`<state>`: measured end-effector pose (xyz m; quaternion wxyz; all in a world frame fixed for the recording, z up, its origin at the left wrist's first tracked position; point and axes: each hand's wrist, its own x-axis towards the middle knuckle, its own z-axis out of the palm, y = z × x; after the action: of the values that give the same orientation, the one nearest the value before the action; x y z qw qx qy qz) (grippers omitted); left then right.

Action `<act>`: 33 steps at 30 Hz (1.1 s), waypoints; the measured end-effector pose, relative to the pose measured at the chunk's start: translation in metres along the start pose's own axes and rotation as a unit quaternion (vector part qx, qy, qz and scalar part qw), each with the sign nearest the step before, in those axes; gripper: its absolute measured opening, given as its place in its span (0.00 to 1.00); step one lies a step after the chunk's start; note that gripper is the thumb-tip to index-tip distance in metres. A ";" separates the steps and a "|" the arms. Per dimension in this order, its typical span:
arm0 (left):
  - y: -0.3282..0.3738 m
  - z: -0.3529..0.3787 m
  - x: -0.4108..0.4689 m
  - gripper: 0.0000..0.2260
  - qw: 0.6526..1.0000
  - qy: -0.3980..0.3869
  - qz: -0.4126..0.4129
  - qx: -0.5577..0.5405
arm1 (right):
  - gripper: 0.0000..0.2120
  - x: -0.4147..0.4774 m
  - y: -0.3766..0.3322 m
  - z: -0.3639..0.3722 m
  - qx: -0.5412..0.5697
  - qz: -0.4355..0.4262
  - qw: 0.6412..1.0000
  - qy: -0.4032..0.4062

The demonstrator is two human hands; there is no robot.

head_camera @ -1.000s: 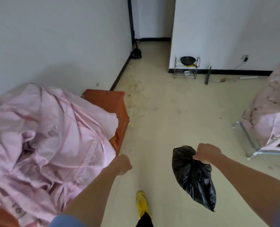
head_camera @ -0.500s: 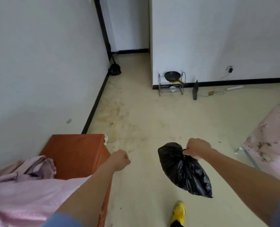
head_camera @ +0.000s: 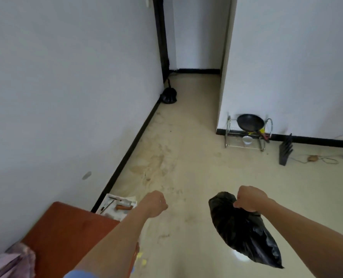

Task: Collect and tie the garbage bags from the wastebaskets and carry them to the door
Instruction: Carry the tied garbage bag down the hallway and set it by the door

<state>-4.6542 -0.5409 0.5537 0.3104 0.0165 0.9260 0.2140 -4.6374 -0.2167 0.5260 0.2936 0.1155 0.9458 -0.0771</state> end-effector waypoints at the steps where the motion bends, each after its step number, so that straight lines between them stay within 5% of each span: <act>1: 0.003 -0.013 0.023 0.11 1.000 -0.002 -0.009 0.005 | 0.11 0.026 -0.002 -0.017 0.003 -0.006 1.000 0.004; 10: 0.033 -0.131 0.271 0.10 0.998 -0.033 -0.060 0.016 | 0.14 0.258 -0.025 -0.167 -0.007 0.006 1.000 0.006; 13: 0.070 -0.203 0.347 0.15 0.999 -0.014 -0.034 0.029 | 0.14 0.323 -0.042 -0.237 0.004 0.006 0.999 0.038; 18: 0.128 -0.297 0.462 0.09 0.999 0.029 -0.005 -0.012 | 0.11 0.422 -0.068 -0.331 0.008 -0.020 0.997 0.075; 29: 0.200 -0.426 0.738 0.08 0.995 -0.021 -0.087 -0.040 | 0.14 0.724 -0.103 -0.492 -0.035 -0.072 0.997 0.020; 33: 0.222 -0.481 0.812 0.07 0.990 0.038 -0.083 -0.109 | 0.10 0.815 -0.122 -0.568 -0.076 -0.096 0.992 0.015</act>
<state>-5.6122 -0.3922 0.5271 0.2914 -0.1023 0.9067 0.2873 -5.6273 -0.0711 0.5323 0.2783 0.0027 0.9600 -0.0305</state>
